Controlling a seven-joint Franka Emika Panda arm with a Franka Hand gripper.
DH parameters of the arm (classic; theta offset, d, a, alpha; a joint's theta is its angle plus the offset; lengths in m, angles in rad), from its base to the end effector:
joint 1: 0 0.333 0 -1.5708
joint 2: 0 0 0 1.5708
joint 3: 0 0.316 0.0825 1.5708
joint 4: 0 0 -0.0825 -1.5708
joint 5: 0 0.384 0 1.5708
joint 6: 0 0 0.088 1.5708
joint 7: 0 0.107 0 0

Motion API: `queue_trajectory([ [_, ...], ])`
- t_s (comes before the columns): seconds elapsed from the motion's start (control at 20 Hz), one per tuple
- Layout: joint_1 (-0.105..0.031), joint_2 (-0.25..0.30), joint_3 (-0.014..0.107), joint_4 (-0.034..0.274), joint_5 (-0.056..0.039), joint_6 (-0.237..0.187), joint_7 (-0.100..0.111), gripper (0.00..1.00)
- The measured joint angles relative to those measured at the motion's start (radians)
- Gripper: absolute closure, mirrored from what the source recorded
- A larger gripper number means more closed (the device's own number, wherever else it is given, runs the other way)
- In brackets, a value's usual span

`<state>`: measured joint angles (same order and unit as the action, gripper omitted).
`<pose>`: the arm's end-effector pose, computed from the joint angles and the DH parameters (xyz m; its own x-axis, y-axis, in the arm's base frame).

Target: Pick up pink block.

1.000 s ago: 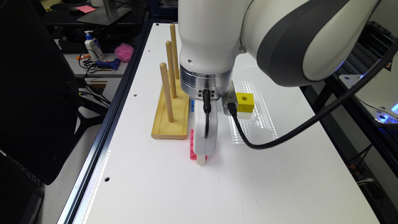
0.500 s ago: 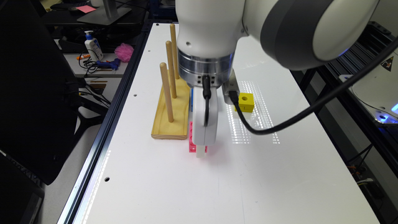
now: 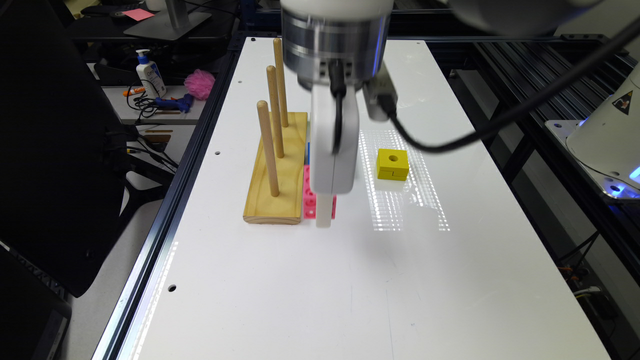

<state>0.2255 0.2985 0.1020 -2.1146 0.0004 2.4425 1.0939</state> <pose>0.5496 0.1858 0.2757 0.7169 -0.6971 -0.0127 -0.6969 -0.7160 -0.0413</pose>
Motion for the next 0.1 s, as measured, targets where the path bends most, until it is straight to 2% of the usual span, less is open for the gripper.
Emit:
queue_trajectory([
  [0.1,0.0,-0.025,0.0,0.0,0.0,-0.024,0.0,1.0],
])
